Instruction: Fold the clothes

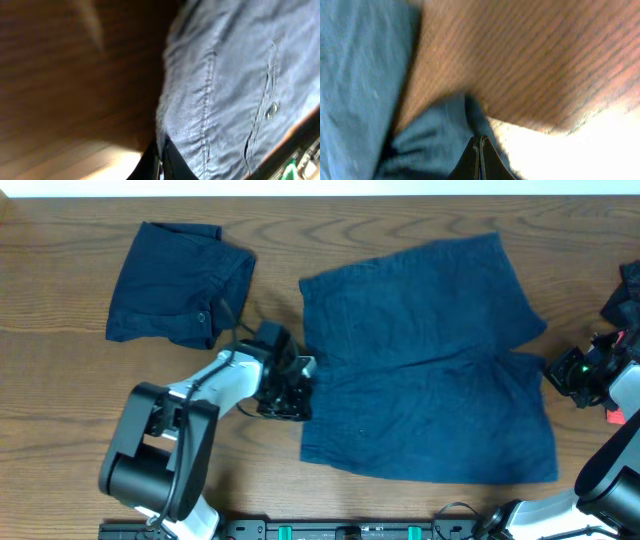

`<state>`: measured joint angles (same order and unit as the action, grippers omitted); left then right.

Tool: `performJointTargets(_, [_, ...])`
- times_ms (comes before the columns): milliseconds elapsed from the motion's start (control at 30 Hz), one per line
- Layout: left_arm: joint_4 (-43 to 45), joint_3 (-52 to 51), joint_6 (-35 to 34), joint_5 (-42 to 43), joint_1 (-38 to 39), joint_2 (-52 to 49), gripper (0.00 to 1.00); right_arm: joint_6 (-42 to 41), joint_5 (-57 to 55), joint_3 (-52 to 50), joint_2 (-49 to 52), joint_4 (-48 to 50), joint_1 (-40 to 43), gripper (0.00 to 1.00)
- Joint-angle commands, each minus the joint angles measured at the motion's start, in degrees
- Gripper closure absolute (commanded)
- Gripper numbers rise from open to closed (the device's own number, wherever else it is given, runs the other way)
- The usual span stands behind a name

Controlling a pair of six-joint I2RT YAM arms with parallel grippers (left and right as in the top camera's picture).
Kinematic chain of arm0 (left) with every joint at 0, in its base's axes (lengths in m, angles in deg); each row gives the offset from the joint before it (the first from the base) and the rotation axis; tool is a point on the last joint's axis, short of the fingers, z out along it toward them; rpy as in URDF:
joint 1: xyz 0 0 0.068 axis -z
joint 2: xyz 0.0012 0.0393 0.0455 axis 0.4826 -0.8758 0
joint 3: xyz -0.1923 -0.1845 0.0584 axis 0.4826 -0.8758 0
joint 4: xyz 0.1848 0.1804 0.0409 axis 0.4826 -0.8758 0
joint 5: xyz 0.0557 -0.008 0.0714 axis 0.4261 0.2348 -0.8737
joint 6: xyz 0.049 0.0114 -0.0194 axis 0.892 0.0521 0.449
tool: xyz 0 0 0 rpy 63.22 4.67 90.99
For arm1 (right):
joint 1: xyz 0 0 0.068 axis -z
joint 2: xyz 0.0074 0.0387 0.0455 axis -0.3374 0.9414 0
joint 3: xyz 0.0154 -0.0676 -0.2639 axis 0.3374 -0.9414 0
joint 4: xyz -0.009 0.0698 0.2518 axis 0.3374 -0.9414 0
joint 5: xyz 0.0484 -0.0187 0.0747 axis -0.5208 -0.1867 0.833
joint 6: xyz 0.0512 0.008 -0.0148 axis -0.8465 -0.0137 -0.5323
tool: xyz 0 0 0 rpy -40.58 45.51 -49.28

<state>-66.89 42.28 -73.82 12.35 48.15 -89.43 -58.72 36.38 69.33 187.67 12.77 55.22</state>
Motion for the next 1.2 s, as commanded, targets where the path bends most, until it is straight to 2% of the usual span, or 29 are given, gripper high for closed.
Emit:
performJointTargets(0, [-0.7,0.7,1.5,-5.2,-2.6,1.4,0.94,0.0,-0.8,0.7,-1.1,1.8,0.4,0.99])
performJointTargets(233, [-0.7,0.7,2.2,-5.3,-4.9,1.7,0.94,-1.6,2.6,0.7,-1.1,0.9,0.2,0.99])
performJointTargets(267, [-0.7,0.7,2.2,-5.4,-4.9,1.7,0.94,-1.5,3.0,0.7,-1.1,-0.8,0.0,0.87])
performJointTargets(300, [-0.7,0.7,2.2,-5.5,-4.9,1.7,0.94,-1.2,2.4,0.7,-1.1,-3.3,-0.3,0.64])
performJointTargets(333, [-0.7,0.7,2.2,-5.5,-4.9,1.7,0.94,-1.2,0.4,0.7,-1.1,-6.0,-0.5,0.55])
performJointTargets(433, [-0.7,0.7,2.2,-5.5,-4.9,1.7,0.94,-1.2,-6.3,0.3,-1.1,-10.8,-1.3,0.56])
performJointTargets(667, [-0.4,0.8,2.2,-5.5,-4.9,1.7,0.94,-1.2,-3.6,-0.4,-1.1,-9.6,-1.9,0.72])
performJointTargets(867, [-0.4,0.8,2.2,-5.5,-4.9,1.7,0.94,2.8,5.6,-0.4,-1.1,-7.4,-1.9,0.7])
performJointTargets(1167, [-0.5,0.8,2.2,-5.5,-4.9,1.7,0.94,2.6,3.3,-2.0,-0.9,-5.9,-2.1,0.71])
